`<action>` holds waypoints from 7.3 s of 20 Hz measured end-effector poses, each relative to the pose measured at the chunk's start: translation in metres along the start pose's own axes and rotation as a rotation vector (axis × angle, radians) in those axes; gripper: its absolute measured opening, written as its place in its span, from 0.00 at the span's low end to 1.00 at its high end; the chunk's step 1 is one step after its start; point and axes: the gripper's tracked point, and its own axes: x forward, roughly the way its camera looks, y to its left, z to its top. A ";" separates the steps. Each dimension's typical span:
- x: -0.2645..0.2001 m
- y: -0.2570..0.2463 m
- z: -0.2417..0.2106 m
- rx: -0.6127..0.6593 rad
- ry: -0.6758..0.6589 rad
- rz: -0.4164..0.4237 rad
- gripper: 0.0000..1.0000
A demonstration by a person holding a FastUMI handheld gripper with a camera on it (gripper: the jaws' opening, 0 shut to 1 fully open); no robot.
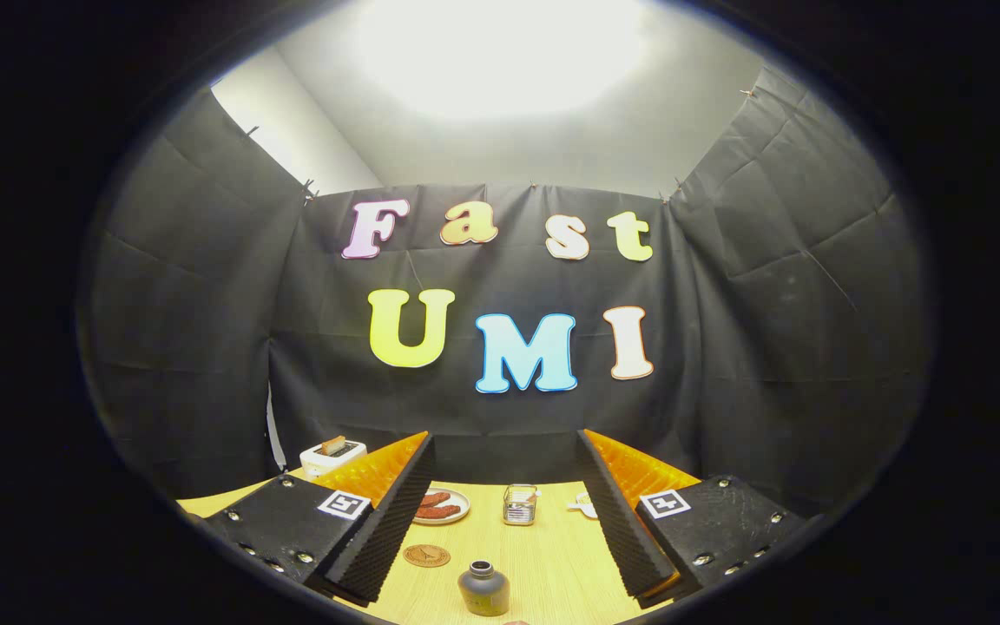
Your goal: Take the bottle from table, then pour the juice into the cup, finally place the bottle on the coaster
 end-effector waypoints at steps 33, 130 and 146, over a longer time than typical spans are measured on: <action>0.035 0.024 -0.173 0.002 0.118 0.224 0.98; 0.038 0.147 -0.294 -0.680 0.560 0.507 0.70; 0.036 0.158 -0.304 -0.994 0.620 0.546 0.70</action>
